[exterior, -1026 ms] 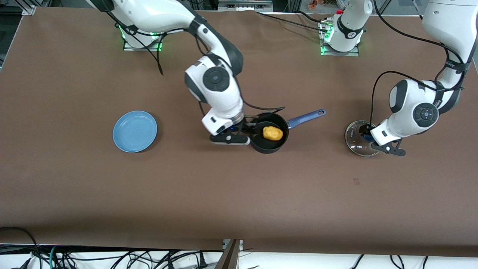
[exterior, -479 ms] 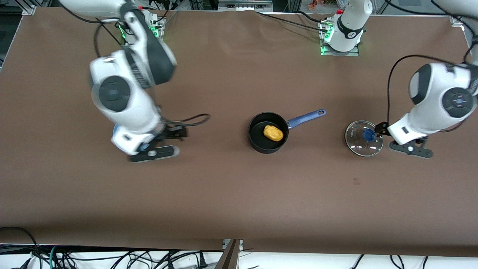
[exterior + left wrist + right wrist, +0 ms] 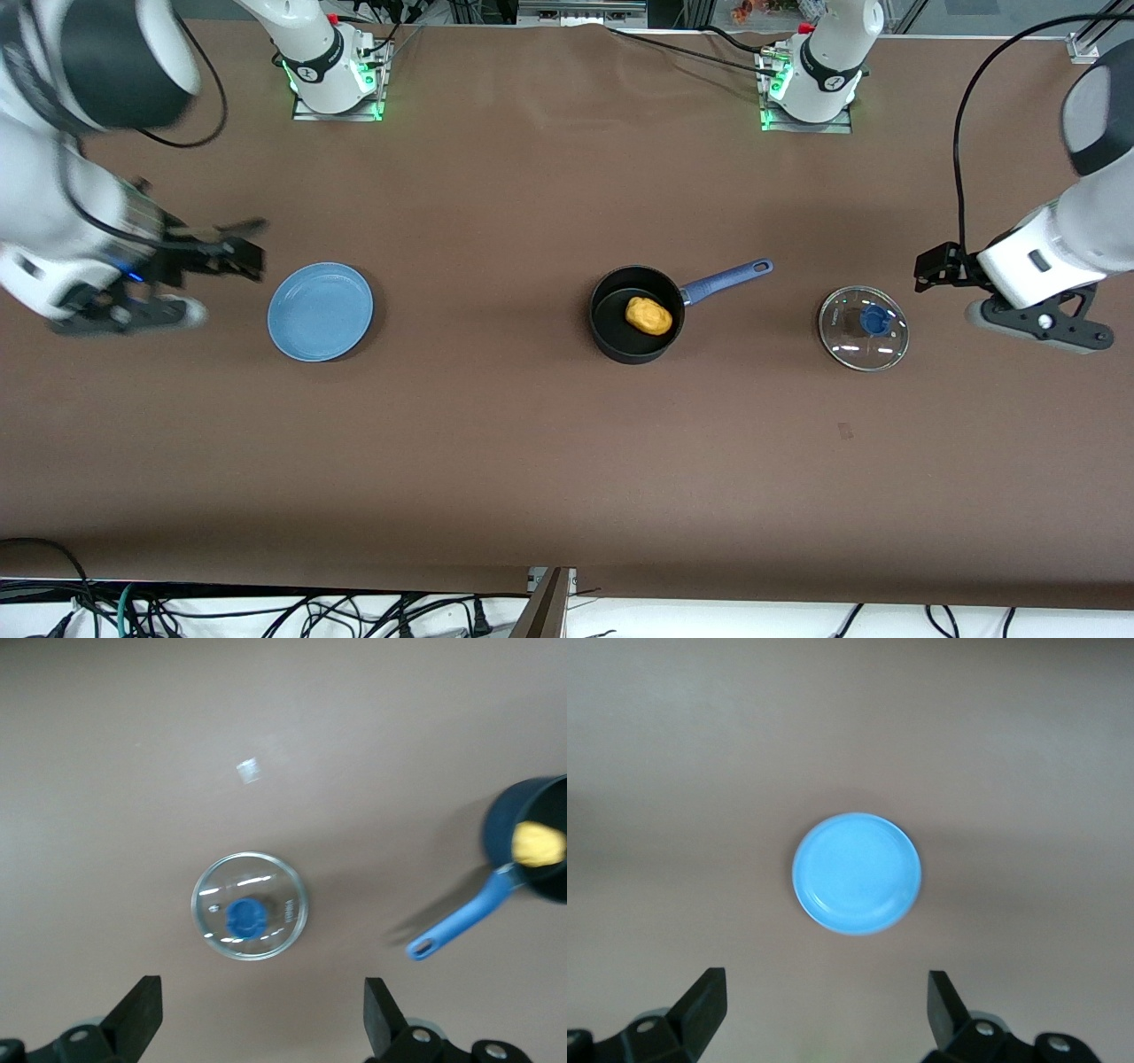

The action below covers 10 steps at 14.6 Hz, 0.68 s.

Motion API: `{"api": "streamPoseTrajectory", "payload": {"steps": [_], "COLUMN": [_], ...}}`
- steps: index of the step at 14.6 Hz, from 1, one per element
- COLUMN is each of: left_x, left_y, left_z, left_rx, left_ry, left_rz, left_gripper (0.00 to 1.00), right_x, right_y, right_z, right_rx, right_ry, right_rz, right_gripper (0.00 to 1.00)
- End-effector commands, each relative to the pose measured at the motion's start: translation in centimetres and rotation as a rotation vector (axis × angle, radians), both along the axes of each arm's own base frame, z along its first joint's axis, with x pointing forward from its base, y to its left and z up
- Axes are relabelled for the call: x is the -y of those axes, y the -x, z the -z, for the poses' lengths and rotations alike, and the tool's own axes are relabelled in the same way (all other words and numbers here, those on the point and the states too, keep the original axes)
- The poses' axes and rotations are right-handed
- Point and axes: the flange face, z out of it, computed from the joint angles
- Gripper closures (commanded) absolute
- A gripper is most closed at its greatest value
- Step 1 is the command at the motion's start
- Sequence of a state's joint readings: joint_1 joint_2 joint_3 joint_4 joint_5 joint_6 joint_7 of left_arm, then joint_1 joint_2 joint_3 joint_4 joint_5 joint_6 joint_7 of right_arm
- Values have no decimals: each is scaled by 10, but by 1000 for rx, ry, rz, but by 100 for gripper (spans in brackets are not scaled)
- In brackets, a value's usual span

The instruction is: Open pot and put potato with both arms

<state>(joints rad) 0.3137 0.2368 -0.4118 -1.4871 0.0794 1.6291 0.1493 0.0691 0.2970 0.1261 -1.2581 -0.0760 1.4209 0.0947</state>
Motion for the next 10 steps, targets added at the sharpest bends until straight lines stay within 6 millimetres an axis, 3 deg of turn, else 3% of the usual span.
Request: {"api": "streamPoseTrajectory", "payload": {"steps": [1, 4, 6, 8, 10], "left_x": [5, 31, 67, 71, 58], "left_y": [8, 20, 40, 45, 50], "left_z": [-22, -37, -37, -38, -33], "left_rx": [15, 30, 23, 19, 7], "left_ry": [37, 30, 0, -22, -40], "left_rz": [-37, -31, -39, -78, -104], "left_gripper": [0, 0, 0, 0, 0], "right_x": [7, 24, 37, 41, 44], "right_y": [37, 55, 55, 56, 61], "right_z": [-7, -35, -43, -42, -43], "right_rx": [-29, -8, 18, 5, -3], "right_ry": [22, 23, 7, -9, -15], "right_rz": [-9, 20, 49, -13, -64], "right_gripper": [0, 0, 0, 0, 0]}}
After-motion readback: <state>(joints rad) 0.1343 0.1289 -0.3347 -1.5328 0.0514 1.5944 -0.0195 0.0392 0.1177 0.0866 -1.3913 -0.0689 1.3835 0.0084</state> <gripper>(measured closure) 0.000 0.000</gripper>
